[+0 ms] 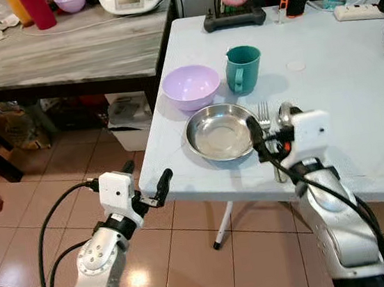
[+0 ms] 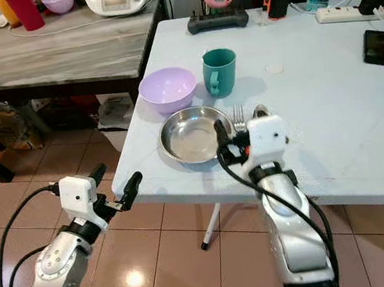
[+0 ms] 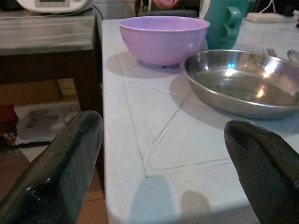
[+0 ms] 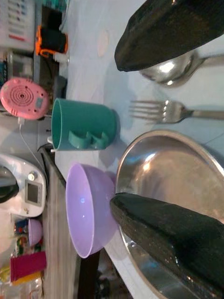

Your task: Setting the table

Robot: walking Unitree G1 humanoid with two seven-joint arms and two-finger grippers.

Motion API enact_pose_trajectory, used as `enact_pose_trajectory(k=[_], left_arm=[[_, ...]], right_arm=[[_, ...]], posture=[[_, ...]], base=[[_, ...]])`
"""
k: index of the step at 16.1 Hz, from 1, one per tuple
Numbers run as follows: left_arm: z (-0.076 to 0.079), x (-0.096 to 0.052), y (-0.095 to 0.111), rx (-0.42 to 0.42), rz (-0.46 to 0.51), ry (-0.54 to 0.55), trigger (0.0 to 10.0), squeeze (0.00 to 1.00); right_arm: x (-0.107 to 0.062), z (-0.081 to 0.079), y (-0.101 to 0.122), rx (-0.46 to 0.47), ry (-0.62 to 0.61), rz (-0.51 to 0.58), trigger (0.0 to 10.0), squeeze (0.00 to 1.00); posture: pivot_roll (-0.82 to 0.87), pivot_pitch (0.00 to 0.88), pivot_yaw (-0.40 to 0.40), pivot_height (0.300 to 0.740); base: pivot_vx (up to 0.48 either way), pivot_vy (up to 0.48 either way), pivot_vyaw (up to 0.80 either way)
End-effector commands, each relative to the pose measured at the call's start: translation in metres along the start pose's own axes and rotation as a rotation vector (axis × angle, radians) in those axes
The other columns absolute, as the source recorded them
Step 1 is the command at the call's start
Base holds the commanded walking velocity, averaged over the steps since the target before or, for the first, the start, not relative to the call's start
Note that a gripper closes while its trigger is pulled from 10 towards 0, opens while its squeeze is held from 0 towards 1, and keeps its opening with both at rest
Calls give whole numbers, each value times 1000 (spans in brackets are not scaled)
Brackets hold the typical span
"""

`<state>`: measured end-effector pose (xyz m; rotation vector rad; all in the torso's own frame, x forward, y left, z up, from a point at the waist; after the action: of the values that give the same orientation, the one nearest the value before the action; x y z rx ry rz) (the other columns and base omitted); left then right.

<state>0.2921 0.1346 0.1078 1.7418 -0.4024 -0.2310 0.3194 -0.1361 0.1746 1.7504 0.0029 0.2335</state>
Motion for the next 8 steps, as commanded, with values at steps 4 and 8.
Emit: enact_pose_trajectory(k=[4,8], left_arm=[[-2,-2,-4,47,-12,-51,10000,0],[4,-7,-6,50,-6,-85,10000,0]], right_arm=[[11,2,-17,78,-40,-104,10000,0],[23,6,-23,145,-74,-145,10000,0]], posture=[[-191,143,86,740],[-184,145,84,740]], base=[[0,0,0],[0,0,0]])
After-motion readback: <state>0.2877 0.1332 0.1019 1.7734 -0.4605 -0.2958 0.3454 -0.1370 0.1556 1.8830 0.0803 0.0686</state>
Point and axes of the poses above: a point about 5 cm out from each wrist's last joint towards the gripper, its own x axis pointing out of the wrist towards the gripper, its own y axis along the axis of the wrist's last joint, z = x × y, the point moved 3 cm from there along x, pointing out of the wrist towards the gripper, and after that the axes turned 13 degrees about x, right-handed, at the moved point
